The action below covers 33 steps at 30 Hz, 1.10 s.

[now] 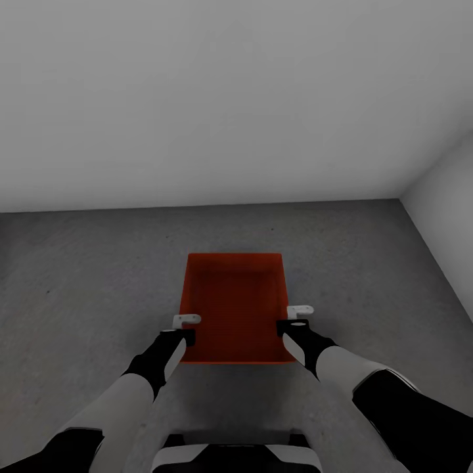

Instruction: Move the two storage containers from the living room to the garage. In the garage, place one container on the floor and stack the other container on top of it (either order is fine).

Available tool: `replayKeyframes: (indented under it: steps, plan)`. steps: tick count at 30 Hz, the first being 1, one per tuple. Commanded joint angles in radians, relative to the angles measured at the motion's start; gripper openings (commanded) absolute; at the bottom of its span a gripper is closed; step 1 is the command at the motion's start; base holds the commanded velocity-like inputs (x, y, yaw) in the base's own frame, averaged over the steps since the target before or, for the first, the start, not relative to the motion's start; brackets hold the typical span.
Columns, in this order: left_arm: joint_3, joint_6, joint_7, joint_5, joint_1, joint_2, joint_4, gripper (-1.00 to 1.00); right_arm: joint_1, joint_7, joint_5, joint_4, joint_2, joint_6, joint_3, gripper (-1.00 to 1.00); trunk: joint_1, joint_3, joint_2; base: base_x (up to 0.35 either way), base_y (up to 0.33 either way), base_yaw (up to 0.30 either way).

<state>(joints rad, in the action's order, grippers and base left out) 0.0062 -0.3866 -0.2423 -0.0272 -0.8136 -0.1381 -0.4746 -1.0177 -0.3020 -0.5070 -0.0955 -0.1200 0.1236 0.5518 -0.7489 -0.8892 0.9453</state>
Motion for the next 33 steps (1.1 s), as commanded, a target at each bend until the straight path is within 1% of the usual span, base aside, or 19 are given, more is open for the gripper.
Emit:
replayKeyframes:
  steps: [1, 26, 33]
  plan:
    - [0.007, -0.002, 0.005, -0.025, -0.001, -0.011, -0.019, -1.0, 0.001, -0.005, -0.008, -0.001, 0.0, 0.007, 0.046, -1.0, -0.004, -0.004, 0.008, 0.0, 0.0, 0.0]
    - [0.008, -0.002, 0.006, -0.025, -0.001, -0.011, -0.019, -1.0, 0.001, -0.005, -0.008, -0.001, 0.0, 0.007, 0.046, -1.0, -0.1, -0.082, 0.183, 0.0, 0.0, 0.0]
    - [0.007, -0.002, 0.005, -0.025, -0.001, -0.011, -0.019, -1.0, 0.001, -0.005, -0.008, -0.001, 0.0, 0.007, 0.046, -1.0, -0.1, -0.082, 0.183, 0.0, 0.0, 0.0]
